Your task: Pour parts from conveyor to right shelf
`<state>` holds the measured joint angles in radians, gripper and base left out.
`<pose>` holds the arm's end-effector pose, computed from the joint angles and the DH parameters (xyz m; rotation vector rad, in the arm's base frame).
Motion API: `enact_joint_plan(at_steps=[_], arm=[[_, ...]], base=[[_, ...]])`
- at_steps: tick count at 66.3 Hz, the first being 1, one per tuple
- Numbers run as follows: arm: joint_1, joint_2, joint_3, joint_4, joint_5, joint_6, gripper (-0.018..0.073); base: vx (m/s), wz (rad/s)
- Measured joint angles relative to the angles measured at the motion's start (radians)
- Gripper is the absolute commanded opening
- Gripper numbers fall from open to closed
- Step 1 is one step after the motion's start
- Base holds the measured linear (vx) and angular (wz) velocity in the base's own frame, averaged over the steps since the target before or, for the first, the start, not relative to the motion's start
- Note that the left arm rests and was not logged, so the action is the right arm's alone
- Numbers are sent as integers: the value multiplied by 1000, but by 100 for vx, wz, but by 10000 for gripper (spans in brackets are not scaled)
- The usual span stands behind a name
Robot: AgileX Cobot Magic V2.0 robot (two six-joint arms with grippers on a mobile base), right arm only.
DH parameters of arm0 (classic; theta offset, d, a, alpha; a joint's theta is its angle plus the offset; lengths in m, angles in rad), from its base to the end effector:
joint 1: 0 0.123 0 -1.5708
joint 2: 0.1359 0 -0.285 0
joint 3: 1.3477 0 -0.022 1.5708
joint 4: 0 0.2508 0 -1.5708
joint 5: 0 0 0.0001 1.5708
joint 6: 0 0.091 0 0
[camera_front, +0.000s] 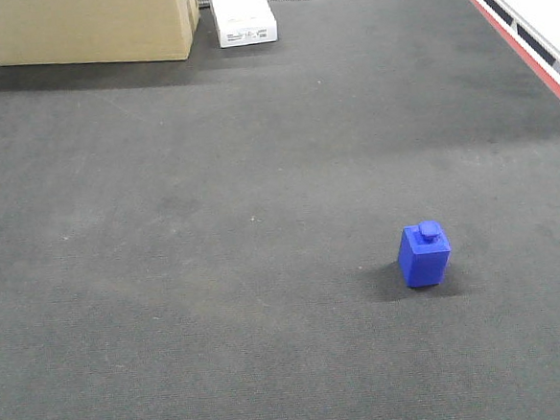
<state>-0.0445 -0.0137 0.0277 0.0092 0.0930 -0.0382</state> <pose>0.0566 -0.0024 0.1961 0.0116 1.5908 -0.0567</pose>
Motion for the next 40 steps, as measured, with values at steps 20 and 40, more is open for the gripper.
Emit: enact_joint_plan(at_steps=[20, 40], arm=[[0, 0, -2, -9, -102, -2, -9], [0, 198, -317, 22, 209, 4, -9]], base=[[0, 0], [0, 0]])
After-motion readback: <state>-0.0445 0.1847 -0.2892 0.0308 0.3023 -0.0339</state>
